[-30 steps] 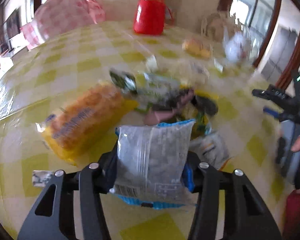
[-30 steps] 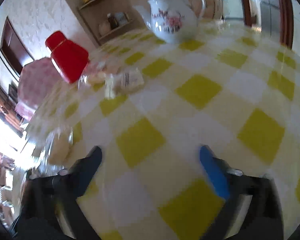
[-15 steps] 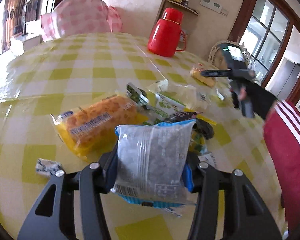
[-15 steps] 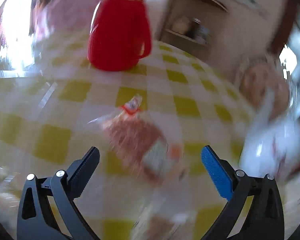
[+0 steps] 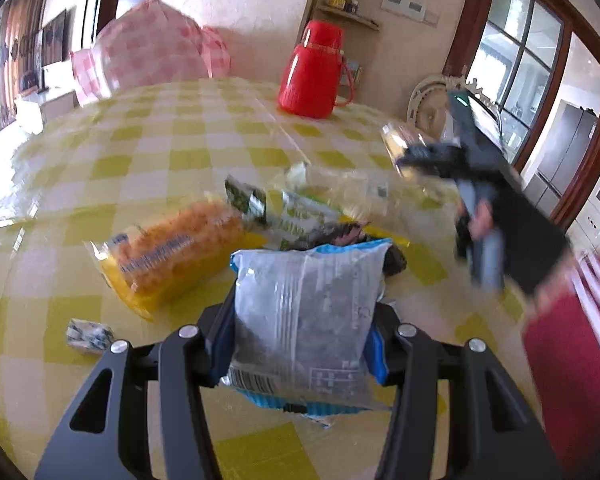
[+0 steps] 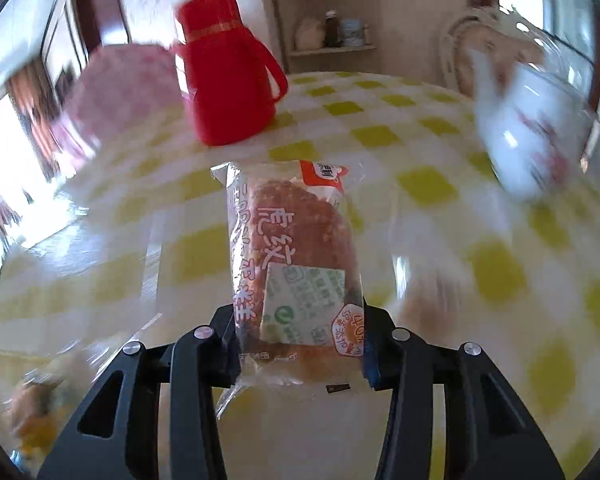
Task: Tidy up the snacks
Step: 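Grasp the clear bag of nuts with the left tool while the right tool grasps the bread packet, then lift and carry the nut bag and bread packet over the box with both tools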
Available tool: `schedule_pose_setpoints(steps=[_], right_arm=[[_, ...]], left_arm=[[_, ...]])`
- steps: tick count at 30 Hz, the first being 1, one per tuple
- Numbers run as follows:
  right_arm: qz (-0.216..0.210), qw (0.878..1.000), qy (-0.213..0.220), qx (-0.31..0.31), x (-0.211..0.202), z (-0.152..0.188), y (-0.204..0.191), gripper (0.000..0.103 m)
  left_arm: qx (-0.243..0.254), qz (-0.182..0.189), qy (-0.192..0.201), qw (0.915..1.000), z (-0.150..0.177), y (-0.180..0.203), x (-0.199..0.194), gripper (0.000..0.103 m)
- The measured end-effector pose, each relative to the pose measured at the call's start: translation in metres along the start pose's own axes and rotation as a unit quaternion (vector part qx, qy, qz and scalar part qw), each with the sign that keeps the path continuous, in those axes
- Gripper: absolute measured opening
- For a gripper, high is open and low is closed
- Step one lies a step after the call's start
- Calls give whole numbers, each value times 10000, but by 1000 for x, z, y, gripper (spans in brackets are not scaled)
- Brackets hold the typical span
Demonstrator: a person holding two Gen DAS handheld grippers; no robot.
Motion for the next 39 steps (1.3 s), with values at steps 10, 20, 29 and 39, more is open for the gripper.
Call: schedule_pose_setpoints(steps=[10, 20, 29, 39], right_arm=[[-219, 9886, 1483, -124, -219, 113, -74, 45], [55, 9586, 2821, -382, -364, 167, -95, 45], [-32, 9294, 3652, -528, -462, 184, -110, 45], [-131, 9111, 4076, -594, -520, 202, -118, 45]], left_arm=[[67, -267, 1594, 9868, -27, 25, -123, 52], [334, -522, 2299, 9712, 8, 56, -230, 52], [468, -560, 3054, 9494, 7, 78, -333, 52], [653, -621, 3586, 9291, 12, 96, -404, 52]])
Point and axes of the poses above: each gripper's, at about its wrist camera, not at the fingertips, and x roughly the way its jaws point, y to its right, z to its underside, the point moved 6 cm from there along x, roughly the way its jaws point, and after that the axes turned 4 degrees about -x, right-handed, at the moved point
